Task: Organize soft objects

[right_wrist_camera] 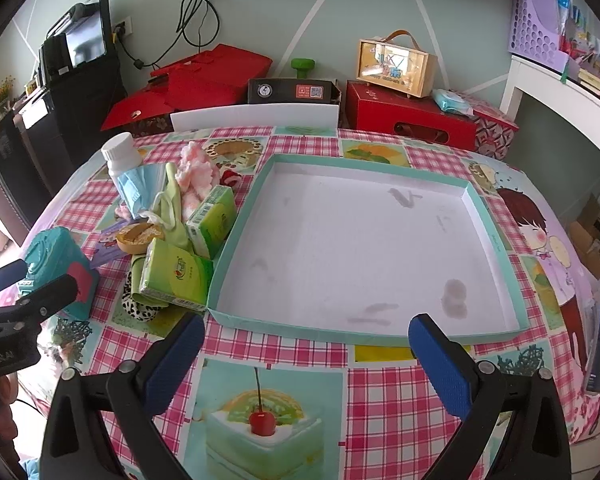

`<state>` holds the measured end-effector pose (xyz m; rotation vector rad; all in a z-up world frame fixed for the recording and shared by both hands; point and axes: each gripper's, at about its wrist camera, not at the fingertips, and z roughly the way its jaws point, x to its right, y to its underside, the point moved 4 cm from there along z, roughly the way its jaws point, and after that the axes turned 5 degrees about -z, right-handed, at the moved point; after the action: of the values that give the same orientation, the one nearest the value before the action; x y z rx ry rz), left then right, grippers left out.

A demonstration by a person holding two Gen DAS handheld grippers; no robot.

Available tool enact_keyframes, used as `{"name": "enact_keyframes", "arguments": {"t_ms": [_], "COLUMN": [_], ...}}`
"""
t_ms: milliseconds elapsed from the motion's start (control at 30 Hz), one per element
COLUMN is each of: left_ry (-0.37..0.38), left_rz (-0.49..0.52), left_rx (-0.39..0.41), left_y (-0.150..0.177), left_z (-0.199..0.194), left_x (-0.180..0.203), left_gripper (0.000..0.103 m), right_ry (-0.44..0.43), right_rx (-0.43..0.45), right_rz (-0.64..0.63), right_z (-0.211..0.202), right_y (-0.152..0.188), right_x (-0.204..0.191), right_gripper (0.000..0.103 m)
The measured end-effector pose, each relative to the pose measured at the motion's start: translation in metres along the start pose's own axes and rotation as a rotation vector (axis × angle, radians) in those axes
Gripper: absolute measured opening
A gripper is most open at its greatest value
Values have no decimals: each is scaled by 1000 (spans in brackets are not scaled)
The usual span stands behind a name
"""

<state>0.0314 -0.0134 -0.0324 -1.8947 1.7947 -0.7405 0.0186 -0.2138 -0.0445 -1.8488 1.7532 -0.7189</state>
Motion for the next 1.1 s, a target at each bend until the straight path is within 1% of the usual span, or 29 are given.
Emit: {"name": "enact_keyframes", "arguments": {"t_ms": [100, 233, 367, 433, 533, 633, 700, 767, 833, 967, 1100], "left_ry": [20, 45, 84, 97, 80, 98, 99, 69, 58, 50, 6], "left_rz": [-12, -36, -62, -52, -36, -21, -7, 35, 73, 83, 120], "left_rx": [-5, 12, 0, -17, -58, -124, -161, -215, -266, -345, -382], "left_y": [-2, -11, -26, -36, -49, -62, -67, -70, -72, -73, -71], "left_z": [-1, -7, -8, -5, 1, 9, 15, 24, 36, 56, 73], "left_x": [-2, -5, -9, -10, -11, -8, -3, 5, 12, 19, 29], "left_gripper": [103, 103, 103, 103, 103, 103, 103, 103, 103, 103, 103], "right_ry": [-6, -41, -105, -127, -179, -229, -242, -258, -273, -284, -295], "right_rx": [0, -1, -12, -19, -24, -32, -44, -62, -83, -118, -139], "right_rz": [-2, 2, -19, -31, -60, -94, -130, -169, -190, -197, -187], "right_z": [1, 3, 8, 11, 15, 20, 25, 31, 37, 46, 52], "right_y": [0, -2, -6, -9, -16, -23, -28, -31, -33, -34, -33], "right_x": [1, -1, -8, -14, -24, -34, -42, -51, -56, -57, -54], "right_gripper": [103, 103, 103, 103, 103, 103, 103, 103, 102, 100, 100]}}
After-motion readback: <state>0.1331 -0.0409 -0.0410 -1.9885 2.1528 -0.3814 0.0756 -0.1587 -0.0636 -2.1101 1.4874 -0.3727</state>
